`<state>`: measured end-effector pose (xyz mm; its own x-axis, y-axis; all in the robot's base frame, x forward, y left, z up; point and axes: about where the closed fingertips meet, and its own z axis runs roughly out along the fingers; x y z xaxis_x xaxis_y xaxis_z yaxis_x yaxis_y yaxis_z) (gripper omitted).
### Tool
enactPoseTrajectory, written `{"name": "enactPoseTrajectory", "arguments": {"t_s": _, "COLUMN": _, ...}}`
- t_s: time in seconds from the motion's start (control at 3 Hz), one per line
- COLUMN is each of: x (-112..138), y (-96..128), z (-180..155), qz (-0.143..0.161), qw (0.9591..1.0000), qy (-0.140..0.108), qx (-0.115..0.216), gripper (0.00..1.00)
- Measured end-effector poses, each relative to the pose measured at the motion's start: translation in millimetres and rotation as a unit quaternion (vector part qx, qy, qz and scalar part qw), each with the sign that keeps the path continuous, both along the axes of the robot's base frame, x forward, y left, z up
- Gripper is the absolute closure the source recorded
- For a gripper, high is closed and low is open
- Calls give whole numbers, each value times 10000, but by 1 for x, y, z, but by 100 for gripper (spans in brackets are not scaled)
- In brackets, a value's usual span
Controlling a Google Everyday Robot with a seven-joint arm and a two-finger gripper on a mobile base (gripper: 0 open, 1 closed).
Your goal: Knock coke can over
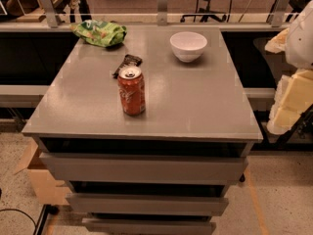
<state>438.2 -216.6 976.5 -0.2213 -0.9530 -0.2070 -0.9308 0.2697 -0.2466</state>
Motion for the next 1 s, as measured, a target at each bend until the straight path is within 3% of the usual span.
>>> {"name": "enactPoseTrajectory", "arguments": {"t_s": 0.33, "x": 0, "y": 0, "z": 0, "qz": 0, "qw": 10000, "qy": -1, "qx": 0, "gripper": 0}}
{"name": "enactPoseTrajectory", "arguments": {"t_s": 0.67, "x": 24, "y": 25, "z": 0, "qz": 124, "qw": 9980, "qy": -274, "qx": 547, "gripper": 0}}
{"name": "enactPoseTrajectory", "arguments": {"t_s": 1.0, "x": 55, "y": 63, "z": 1, "qz": 453, "qw": 9908, "qy": -550, "qx": 1150, "gripper": 0}}
